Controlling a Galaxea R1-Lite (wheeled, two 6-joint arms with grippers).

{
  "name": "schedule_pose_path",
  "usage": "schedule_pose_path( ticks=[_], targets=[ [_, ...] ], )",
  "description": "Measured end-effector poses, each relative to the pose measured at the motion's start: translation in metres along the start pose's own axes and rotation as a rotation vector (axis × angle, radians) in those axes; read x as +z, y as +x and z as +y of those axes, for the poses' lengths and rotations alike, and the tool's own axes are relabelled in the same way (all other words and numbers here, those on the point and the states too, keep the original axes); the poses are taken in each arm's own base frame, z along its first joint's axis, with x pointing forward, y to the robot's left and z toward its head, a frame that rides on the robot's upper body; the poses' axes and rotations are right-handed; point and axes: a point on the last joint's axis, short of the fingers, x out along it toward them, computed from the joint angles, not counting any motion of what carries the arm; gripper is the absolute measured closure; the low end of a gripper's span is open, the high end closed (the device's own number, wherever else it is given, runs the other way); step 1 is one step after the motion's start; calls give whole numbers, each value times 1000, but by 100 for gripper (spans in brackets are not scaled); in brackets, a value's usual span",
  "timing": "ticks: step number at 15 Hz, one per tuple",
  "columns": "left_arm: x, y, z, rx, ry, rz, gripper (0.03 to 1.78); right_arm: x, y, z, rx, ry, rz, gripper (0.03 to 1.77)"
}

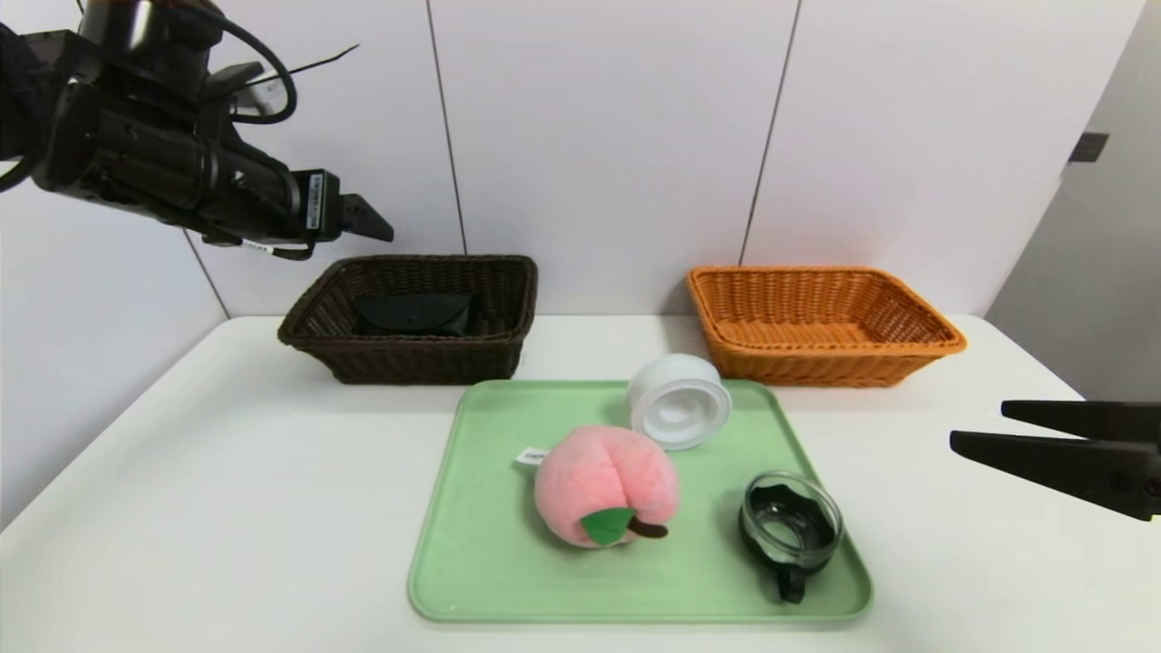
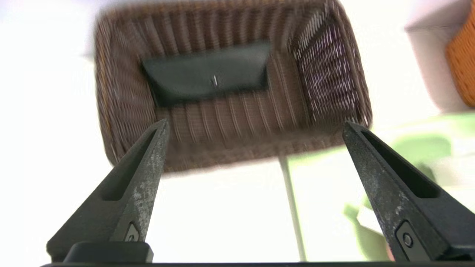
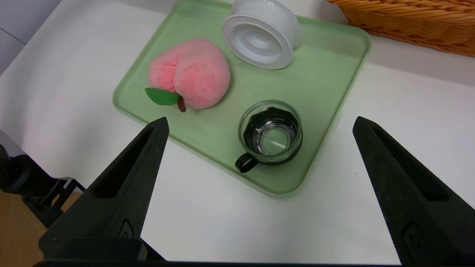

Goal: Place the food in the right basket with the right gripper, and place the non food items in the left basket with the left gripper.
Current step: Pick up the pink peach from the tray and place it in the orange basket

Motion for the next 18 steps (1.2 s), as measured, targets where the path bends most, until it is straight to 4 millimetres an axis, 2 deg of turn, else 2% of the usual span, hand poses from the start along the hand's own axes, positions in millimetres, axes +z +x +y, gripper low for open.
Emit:
schedule_pose_path(
  ticks=[5,8,10,13,18],
  targets=[
    [-51,-41,-10,-29,-42,104,14,6,7,1,17,-11,12,9],
    [-91,-65,-15,-56,-32,171,14,17,21,8,80,-43,32,9],
    [-110,-83,-14,-69,-23,176,13,29,34,17,137,-71,46,9],
    [-122,-99,-13,-77,-19,164,12,44,58,31,207,-103,75,9],
    [-127,-104,-12,-80,-16,161,12,58,100,62,247,-133,155,9]
  ],
)
